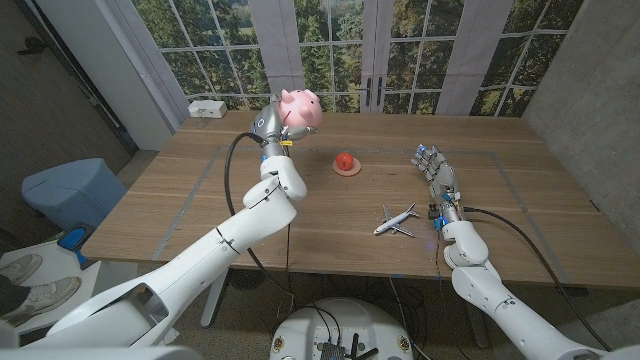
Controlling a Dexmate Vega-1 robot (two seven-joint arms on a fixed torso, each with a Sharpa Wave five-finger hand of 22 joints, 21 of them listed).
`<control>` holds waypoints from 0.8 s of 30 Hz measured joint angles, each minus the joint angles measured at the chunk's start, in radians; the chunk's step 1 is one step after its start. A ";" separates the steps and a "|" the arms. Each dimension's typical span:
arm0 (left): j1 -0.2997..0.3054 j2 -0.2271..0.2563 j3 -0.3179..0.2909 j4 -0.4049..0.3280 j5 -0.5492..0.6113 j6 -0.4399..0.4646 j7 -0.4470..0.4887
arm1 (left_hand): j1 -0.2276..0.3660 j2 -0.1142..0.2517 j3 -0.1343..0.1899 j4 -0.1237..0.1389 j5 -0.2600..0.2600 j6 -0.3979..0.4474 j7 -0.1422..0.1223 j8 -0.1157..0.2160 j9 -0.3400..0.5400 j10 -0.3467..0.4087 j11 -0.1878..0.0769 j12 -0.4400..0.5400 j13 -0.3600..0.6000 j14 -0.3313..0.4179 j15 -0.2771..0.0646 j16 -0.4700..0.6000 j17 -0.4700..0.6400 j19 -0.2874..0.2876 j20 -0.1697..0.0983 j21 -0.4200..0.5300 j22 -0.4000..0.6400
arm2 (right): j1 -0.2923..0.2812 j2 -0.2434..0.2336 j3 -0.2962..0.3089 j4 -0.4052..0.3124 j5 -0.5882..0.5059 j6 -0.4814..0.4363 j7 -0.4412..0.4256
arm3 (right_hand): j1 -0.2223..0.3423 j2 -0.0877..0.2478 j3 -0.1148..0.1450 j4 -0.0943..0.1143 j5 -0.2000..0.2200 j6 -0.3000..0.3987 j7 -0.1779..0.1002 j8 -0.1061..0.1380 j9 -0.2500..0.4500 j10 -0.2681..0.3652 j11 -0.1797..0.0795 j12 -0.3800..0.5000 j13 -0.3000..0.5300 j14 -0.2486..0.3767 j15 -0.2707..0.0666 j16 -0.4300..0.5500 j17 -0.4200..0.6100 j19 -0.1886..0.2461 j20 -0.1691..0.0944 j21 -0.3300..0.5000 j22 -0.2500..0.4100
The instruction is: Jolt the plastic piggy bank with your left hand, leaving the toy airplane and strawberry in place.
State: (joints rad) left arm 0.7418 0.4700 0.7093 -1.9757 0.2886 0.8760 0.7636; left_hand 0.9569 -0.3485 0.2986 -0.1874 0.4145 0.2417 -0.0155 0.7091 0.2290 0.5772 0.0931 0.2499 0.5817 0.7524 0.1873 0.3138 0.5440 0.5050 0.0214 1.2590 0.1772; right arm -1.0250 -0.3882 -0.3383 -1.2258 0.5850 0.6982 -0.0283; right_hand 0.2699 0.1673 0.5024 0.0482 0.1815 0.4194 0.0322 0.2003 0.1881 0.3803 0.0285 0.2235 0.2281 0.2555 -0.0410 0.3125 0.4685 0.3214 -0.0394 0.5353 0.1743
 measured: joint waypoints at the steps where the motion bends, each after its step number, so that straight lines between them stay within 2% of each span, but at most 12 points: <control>1: 0.000 0.000 0.000 0.000 0.000 0.000 -0.006 | 0.000 0.000 0.000 0.000 0.000 0.000 0.000 0.000 0.000 0.000 0.000 0.000 0.000 0.000 0.000 0.000 0.000 0.000 0.000 0.000 0.000 | -0.001 0.000 0.000 0.000 0.000 0.000 0.000 | 0.000 0.000 0.000 0.000 0.000 0.000 0.000 0.000 0.000 0.000 0.000 0.000 0.000 0.000 0.000 0.000 0.000 0.000 0.000 -0.002 0.000; 8: 0.011 -0.012 -0.016 -0.007 -0.027 -0.018 -0.063 | 0.000 0.000 0.000 0.000 -0.001 0.000 0.000 0.000 0.000 0.005 0.005 -0.004 0.000 0.000 0.000 0.000 0.000 0.001 -0.001 0.000 0.000 | -0.005 -0.002 0.002 -0.004 0.001 0.003 0.001 | 0.000 0.000 0.000 0.000 0.000 0.000 0.000 0.000 0.000 0.000 0.000 0.000 0.000 0.000 0.000 0.000 0.000 0.004 -0.004 -0.007 0.000; 9: 0.022 -0.004 -0.042 -0.029 -0.034 -0.025 -0.073 | 0.000 0.000 0.000 0.000 -0.001 0.000 0.000 0.000 0.000 0.005 0.005 -0.004 0.001 0.000 0.000 0.000 0.000 0.001 -0.001 0.000 0.000 | -0.005 -0.002 0.003 -0.004 0.001 0.005 0.001 | 0.000 0.000 0.000 0.000 0.000 0.000 0.000 0.000 0.000 0.000 0.000 0.000 0.000 0.000 0.000 0.000 0.000 0.004 -0.004 -0.007 0.000; 12: 0.026 0.004 -0.052 -0.035 -0.063 -0.056 -0.106 | 0.000 0.000 0.000 0.000 -0.001 0.002 0.002 0.000 0.000 0.007 0.003 -0.007 0.001 0.001 0.000 0.000 0.001 0.001 -0.001 0.000 0.000 | -0.007 -0.003 0.004 -0.006 0.001 0.005 0.001 | 0.000 0.000 0.002 -0.002 0.000 0.000 0.000 0.000 0.000 0.000 0.000 0.000 0.000 0.000 0.000 0.000 0.000 0.004 -0.004 -0.007 0.000; 15: 0.032 0.015 -0.065 -0.040 -0.112 -0.112 -0.155 | 0.000 0.000 0.000 0.000 -0.001 0.003 0.003 0.000 0.000 0.008 0.003 -0.007 0.001 0.002 -0.001 0.000 0.001 0.001 -0.001 0.000 0.000 | -0.009 -0.004 0.005 -0.008 0.001 0.006 0.001 | 0.000 0.000 0.004 -0.004 0.000 0.000 0.000 0.000 0.000 0.000 0.000 0.000 0.000 0.000 0.000 0.000 0.000 0.004 -0.004 -0.007 0.000; 16: 0.048 0.041 -0.102 -0.048 -0.138 -0.145 -0.179 | 0.000 0.000 0.000 0.000 -0.002 0.003 0.003 0.000 0.000 0.009 0.005 -0.008 0.001 0.002 -0.001 -0.001 0.001 0.001 -0.001 0.000 0.000 | -0.010 -0.004 0.005 -0.009 0.001 0.008 0.001 | 0.000 0.000 0.004 -0.004 0.000 0.000 0.000 0.000 0.000 0.000 0.000 0.000 0.000 0.000 0.000 0.000 0.000 0.004 -0.004 -0.007 0.000; 24: 0.077 0.097 -0.180 -0.037 -0.286 -0.351 -0.315 | 0.000 0.000 0.000 0.000 -0.005 0.003 0.003 0.000 0.000 0.012 0.005 -0.011 0.007 0.007 0.000 -0.005 0.001 0.001 -0.001 0.006 0.000 | -0.016 -0.006 0.007 -0.013 0.003 0.010 0.000 | 0.000 0.000 0.004 -0.004 0.000 0.000 0.000 0.000 0.000 0.000 0.000 0.000 0.000 0.000 0.000 0.000 0.000 0.004 -0.004 -0.010 0.000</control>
State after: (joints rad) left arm 0.8187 0.5671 0.5296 -2.0129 0.0025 0.5251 0.4485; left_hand 0.9569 -0.3485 0.2985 -0.1874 0.4092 0.2450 -0.0122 0.7091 0.2290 0.5896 0.0981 0.2387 0.5886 0.7593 0.1877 0.3087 0.5448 0.5055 0.0204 1.2653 0.1772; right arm -1.0405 -0.3937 -0.3309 -1.2390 0.5879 0.7079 -0.0283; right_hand 0.2699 0.1673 0.5066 0.0439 0.1815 0.4194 0.0322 0.2003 0.1881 0.3803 0.0285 0.2235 0.2282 0.2555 -0.0410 0.3125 0.4685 0.3250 -0.0430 0.5248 0.1743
